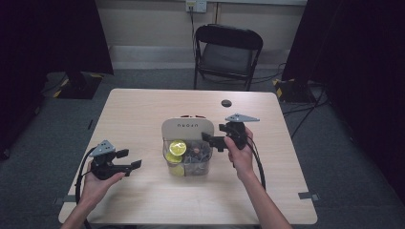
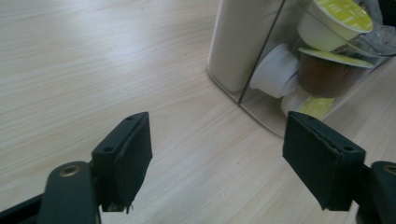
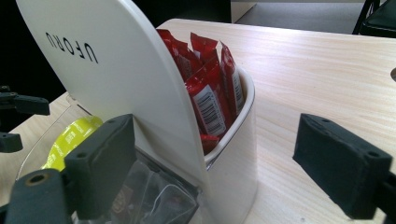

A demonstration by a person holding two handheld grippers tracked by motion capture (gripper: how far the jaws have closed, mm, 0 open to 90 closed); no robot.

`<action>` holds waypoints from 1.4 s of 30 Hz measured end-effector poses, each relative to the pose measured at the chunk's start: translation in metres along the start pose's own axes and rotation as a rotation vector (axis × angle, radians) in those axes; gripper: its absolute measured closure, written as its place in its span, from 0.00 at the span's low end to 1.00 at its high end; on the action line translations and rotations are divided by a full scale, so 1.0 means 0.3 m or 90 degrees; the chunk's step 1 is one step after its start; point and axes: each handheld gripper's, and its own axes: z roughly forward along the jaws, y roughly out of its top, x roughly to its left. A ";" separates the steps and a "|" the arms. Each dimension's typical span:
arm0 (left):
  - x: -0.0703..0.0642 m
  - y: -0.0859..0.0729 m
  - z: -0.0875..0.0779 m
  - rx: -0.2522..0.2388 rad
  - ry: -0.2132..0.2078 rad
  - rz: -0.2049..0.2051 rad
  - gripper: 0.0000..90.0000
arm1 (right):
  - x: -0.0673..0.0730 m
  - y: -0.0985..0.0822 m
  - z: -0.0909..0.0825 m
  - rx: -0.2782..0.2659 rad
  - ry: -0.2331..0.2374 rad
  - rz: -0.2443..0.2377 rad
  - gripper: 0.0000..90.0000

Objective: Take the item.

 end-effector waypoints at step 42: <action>-0.218 0.262 0.201 -0.025 -0.120 0.098 0.38 | 0.000 0.012 -0.008 -0.006 -0.001 -0.014 0.14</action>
